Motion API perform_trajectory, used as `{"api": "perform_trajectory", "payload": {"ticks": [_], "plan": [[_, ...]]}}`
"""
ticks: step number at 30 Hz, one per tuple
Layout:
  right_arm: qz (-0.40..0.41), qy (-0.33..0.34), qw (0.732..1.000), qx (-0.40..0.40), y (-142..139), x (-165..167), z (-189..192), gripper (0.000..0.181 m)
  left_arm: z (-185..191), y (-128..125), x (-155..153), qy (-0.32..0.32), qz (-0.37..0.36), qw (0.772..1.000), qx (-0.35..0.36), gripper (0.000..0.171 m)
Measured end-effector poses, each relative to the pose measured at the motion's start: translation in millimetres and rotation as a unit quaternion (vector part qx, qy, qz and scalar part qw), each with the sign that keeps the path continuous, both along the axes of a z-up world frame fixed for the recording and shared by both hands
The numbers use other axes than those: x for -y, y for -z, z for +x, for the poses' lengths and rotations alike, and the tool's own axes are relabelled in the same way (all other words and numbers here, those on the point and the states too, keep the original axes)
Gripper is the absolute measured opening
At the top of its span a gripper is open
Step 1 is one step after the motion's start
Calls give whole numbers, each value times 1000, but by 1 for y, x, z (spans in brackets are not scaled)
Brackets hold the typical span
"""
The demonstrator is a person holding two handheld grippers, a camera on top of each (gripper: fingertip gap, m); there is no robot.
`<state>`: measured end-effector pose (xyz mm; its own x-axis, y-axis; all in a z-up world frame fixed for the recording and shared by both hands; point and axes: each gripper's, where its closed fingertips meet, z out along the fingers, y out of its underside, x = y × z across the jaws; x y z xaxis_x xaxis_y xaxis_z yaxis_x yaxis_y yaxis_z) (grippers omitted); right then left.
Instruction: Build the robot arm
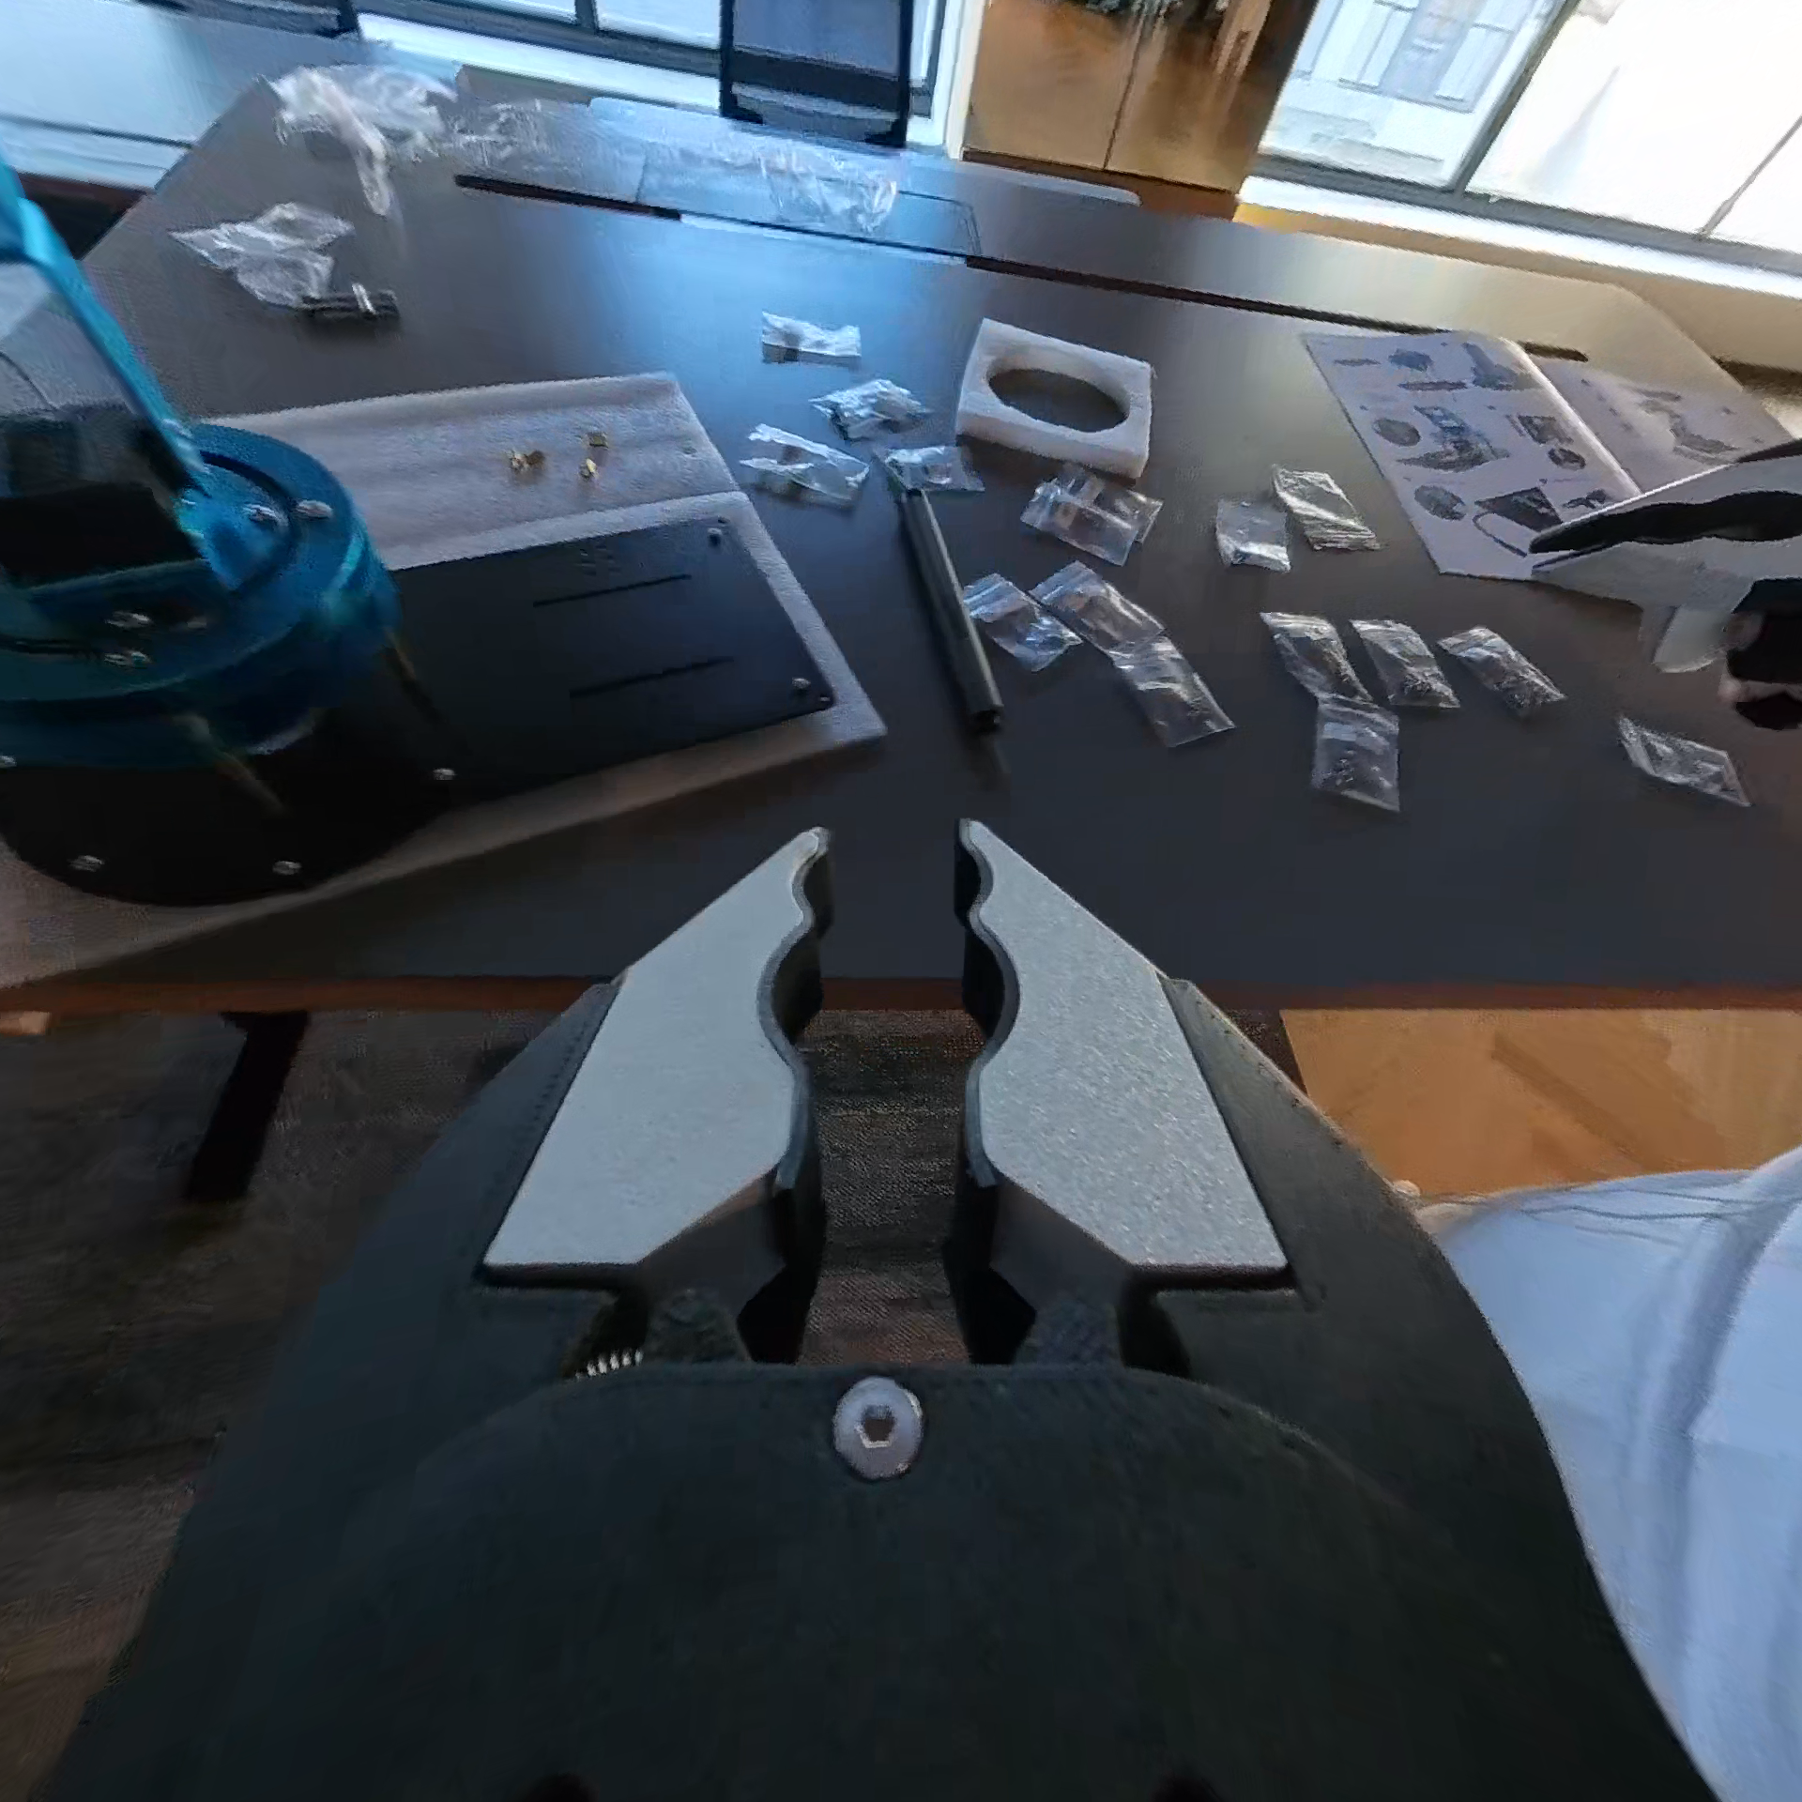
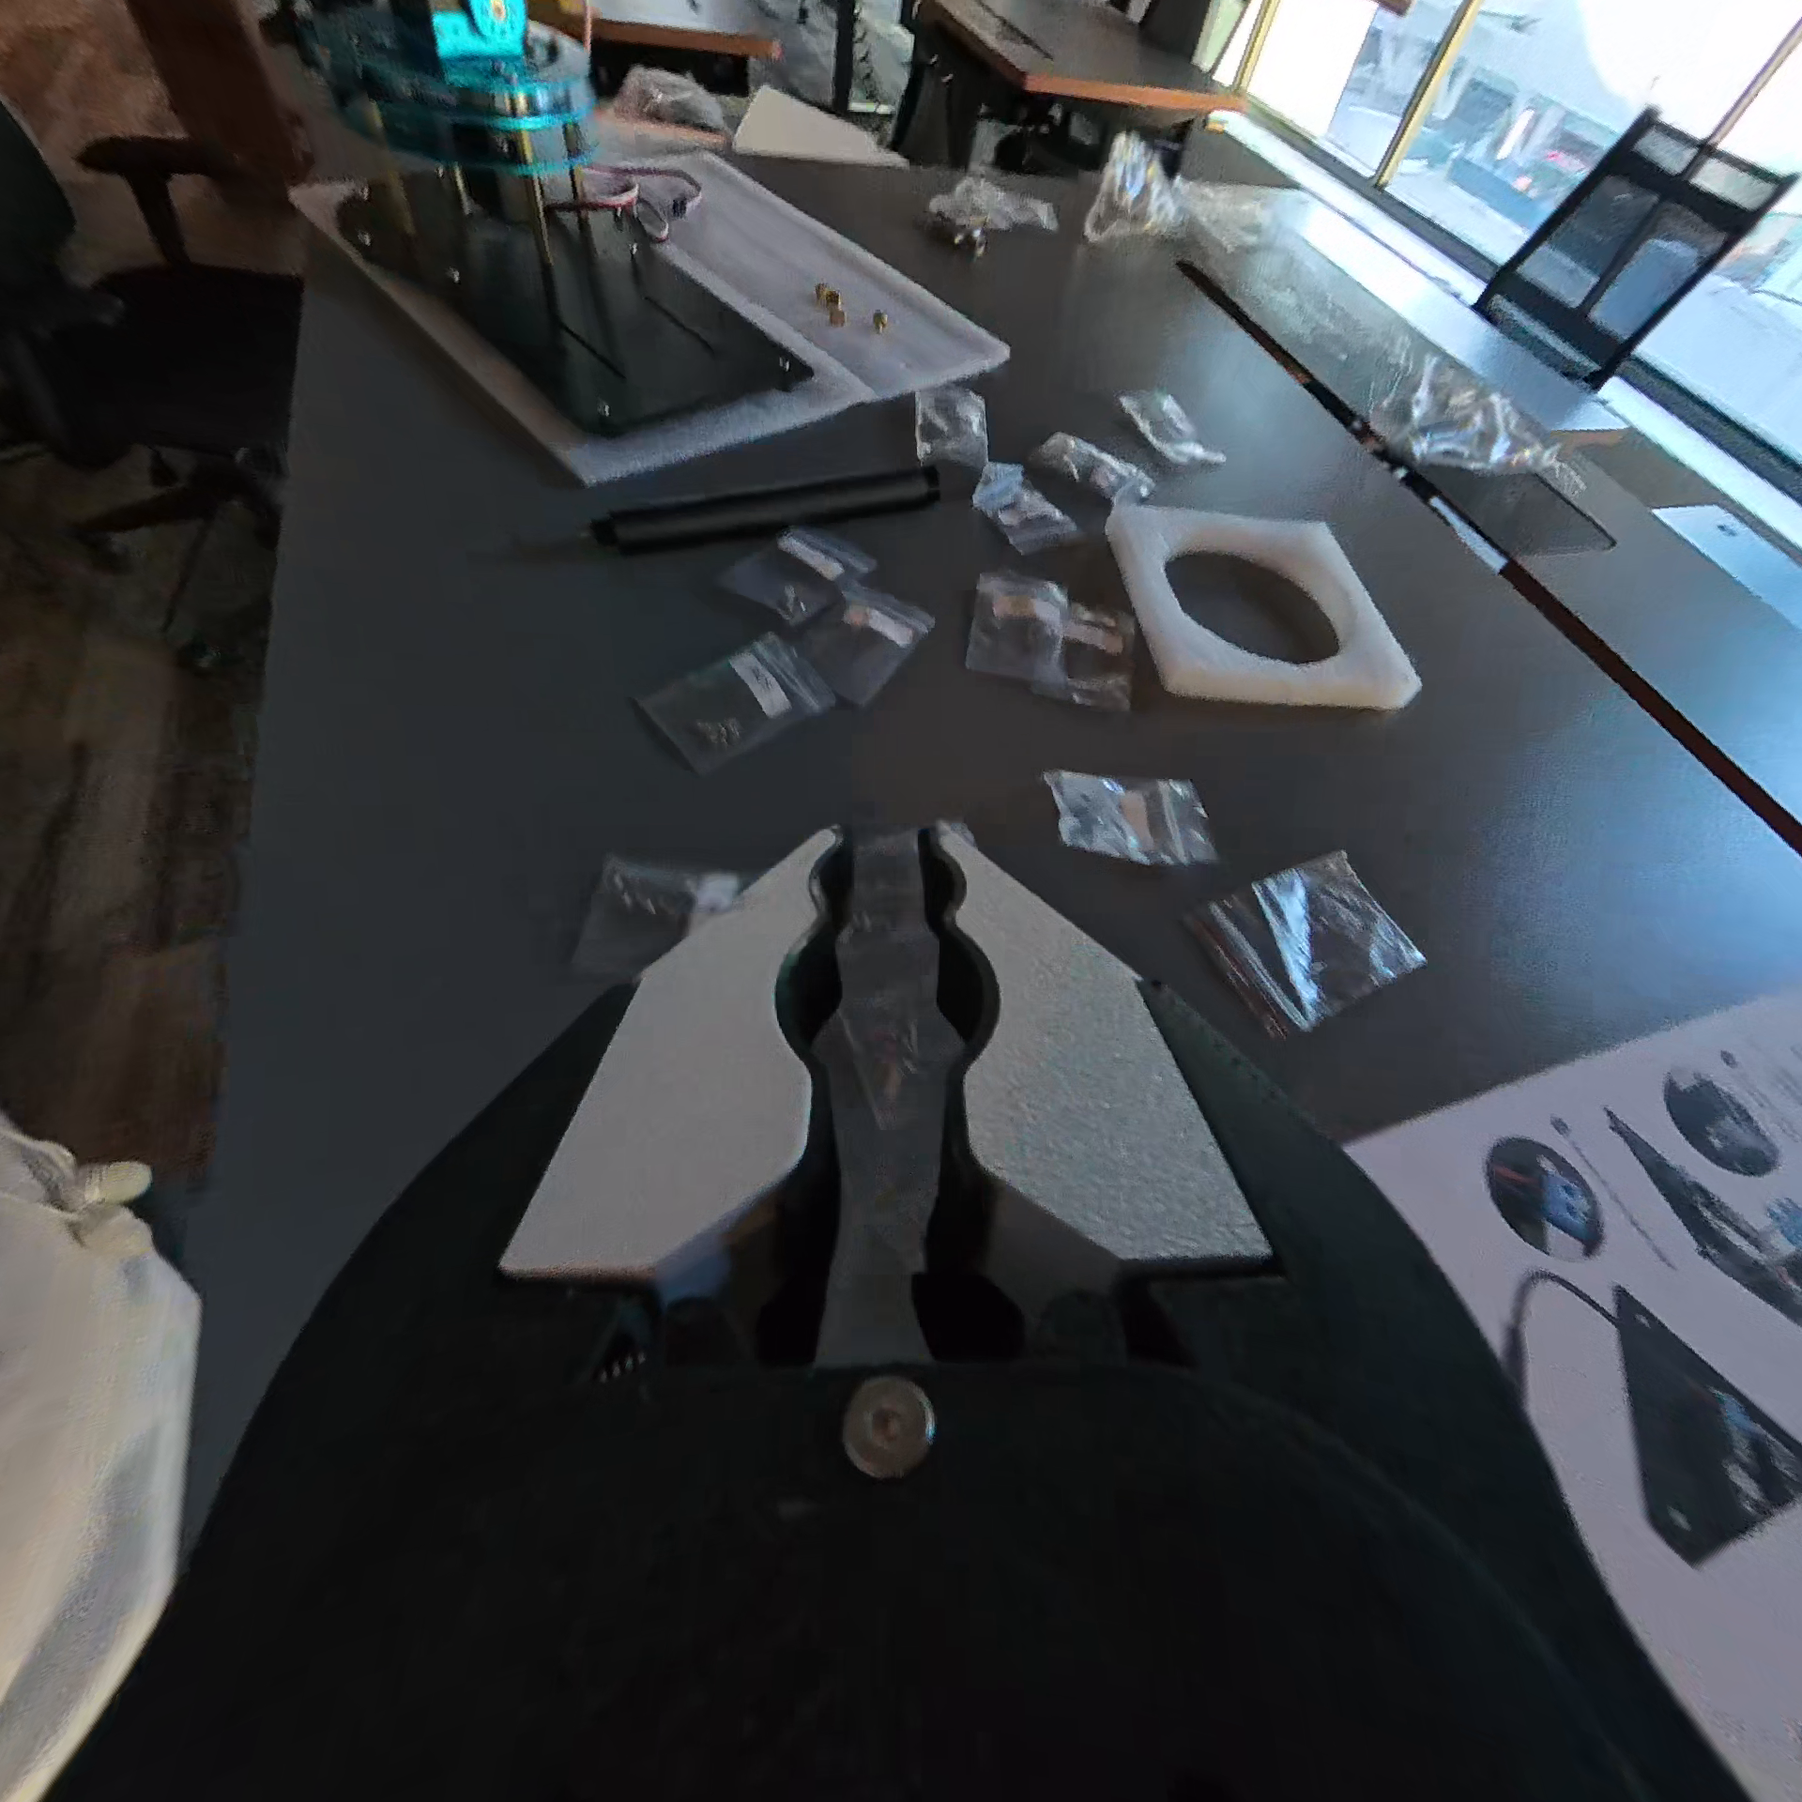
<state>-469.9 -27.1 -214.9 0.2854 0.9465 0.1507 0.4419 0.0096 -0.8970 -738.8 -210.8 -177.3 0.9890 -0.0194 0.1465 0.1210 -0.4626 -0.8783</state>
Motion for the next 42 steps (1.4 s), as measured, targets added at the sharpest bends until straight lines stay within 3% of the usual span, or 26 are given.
{"api": "perform_trajectory", "payload": {"ticks": [7,12,15,20,23,26,28,32,35,42], "plan": [[-32,76,995,-61,-6,29,-87,11,-99,-6,41,63,-5,998,-6,19],[-40,100,994,-28,8,45,-117,13,-153,-9,51,75,12,997,2,19],[-39,77,996,-6,10,40,-133,14,-167,-14,45,80,27,996,18,19],[-68,-22,996,59,19,-22,-197,28,-179,-23,30,61,45,997,7,19],[-100,-44,991,75,29,-81,-242,35,-178,-29,24,26,53,998,11,19],[-122,-72,985,98,44,-113,-277,44,-163,-33,19,12,59,998,30,18],[-112,-99,978,145,61,-120,-287,53,-156,-32,17,-2,49,999,23,19],[-106,-113,966,207,88,-131,-292,52,-144,-36,12,-34,53,998,1,18],[-136,-104,966,196,87,-134,-292,28,-138,-37,8,-41,48,998,-11,18],[-172,-28,975,135,69,-145,-309,17,-142,-42,-14,-12,39,999,-19,18]]}}
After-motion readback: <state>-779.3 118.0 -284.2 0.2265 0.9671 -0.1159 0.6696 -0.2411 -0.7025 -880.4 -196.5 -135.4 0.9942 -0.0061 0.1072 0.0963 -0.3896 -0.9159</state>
